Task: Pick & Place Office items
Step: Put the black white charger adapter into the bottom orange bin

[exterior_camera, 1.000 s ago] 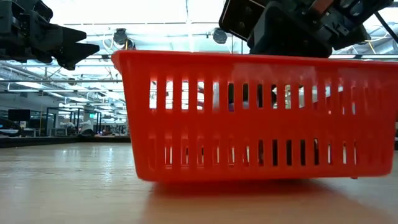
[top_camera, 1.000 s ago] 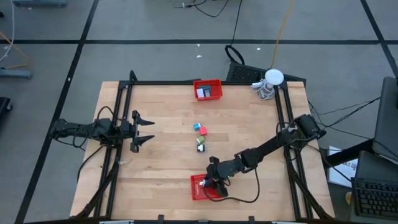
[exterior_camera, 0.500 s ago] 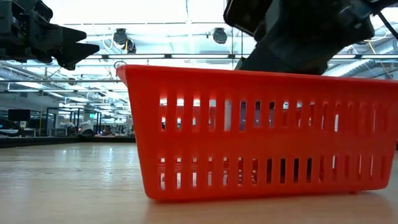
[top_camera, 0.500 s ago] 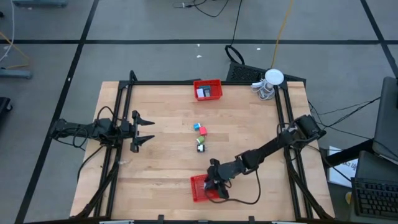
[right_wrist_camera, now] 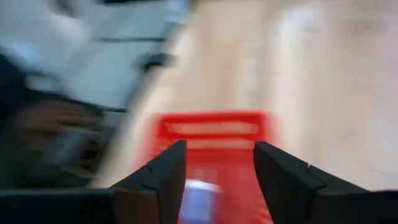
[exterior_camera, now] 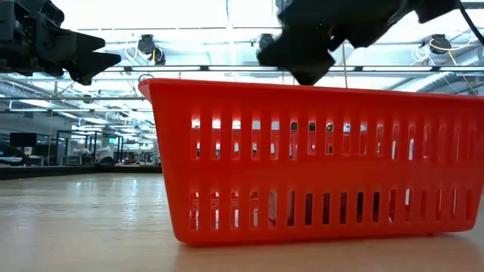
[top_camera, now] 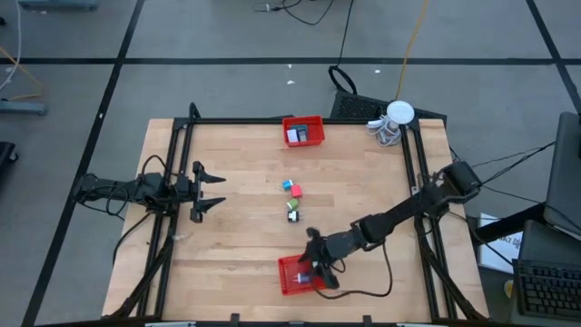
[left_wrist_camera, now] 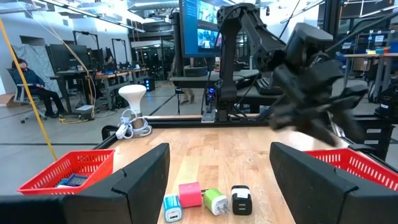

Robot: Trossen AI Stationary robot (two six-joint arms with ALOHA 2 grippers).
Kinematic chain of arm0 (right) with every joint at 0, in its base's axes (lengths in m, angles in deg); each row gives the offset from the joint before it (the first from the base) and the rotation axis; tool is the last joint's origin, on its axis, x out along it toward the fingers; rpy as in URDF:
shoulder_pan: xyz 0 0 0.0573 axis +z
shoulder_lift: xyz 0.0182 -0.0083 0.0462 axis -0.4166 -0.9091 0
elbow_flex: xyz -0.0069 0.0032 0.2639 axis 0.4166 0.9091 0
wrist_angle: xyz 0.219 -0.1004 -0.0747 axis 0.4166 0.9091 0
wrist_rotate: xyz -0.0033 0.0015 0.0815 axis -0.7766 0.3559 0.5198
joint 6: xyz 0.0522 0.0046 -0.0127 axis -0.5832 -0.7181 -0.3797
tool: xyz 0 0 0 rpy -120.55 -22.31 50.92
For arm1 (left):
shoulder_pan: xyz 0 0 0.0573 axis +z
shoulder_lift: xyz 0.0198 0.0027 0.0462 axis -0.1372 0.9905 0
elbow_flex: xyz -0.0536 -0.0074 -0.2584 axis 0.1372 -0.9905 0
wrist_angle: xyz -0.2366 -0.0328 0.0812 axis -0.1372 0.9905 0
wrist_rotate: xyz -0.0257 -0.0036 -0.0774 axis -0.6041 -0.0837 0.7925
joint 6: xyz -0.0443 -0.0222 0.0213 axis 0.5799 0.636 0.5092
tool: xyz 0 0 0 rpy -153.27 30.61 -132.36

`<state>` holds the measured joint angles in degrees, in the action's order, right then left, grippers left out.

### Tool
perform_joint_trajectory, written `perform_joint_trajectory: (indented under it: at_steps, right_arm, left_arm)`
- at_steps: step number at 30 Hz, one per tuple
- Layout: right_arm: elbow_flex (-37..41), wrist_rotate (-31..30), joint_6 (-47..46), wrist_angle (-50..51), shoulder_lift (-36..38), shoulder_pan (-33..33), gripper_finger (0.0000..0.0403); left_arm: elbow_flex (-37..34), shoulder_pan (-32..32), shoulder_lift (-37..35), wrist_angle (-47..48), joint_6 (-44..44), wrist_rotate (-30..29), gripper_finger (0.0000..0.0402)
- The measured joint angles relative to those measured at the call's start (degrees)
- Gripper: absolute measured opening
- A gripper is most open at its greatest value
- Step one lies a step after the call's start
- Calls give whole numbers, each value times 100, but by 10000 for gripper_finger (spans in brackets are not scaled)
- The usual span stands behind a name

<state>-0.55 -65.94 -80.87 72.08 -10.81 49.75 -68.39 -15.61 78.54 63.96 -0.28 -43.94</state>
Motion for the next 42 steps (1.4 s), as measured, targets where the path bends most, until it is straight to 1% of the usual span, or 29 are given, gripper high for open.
perform_joint_trajectory:
  at_steps: [4, 5, 6, 8, 10, 15, 19, 25, 28, 42]
  right_arm:
    - [2, -1628, 57, 927, 367, 7, 163]
    - [2, -1947, 32, 1155, 440, 7, 161]
    - [2, -2165, -3, 1348, 488, 5, 160]
    - [2, -2318, -165, 1702, 504, -6, 157]
    - [67, -2282, -297, 1876, 490, -31, 156]
    - [474, -1763, -431, 1751, 451, -82, 155]
    - [699, -1349, -567, 1346, 459, -84, 155]
    - [745, -671, -577, 1141, 457, -84, 155]
    - [745, -491, -595, 1152, 464, -84, 155]
    - [745, -523, -605, 1153, 499, -128, 155]
  left_arm:
    - [0, -1, 0, 1, 0, 0, 274]
    - [0, -1, 0, 1, 0, -1, 273]
    - [0, -2, 0, 1, 0, 0, 273]
    - [0, -1, 0, 0, 0, 0, 273]
    - [0, 0, 0, 2, 0, 0, 273]
    - [0, -1, 0, 0, 0, 0, 273]
    - [0, -2, 0, 0, 0, 0, 273]
    - [0, -1, 0, -1, 0, 0, 274]
    - [0, 0, 0, 2, 0, 0, 273]
    - [0, -2, 0, 0, 0, 0, 273]
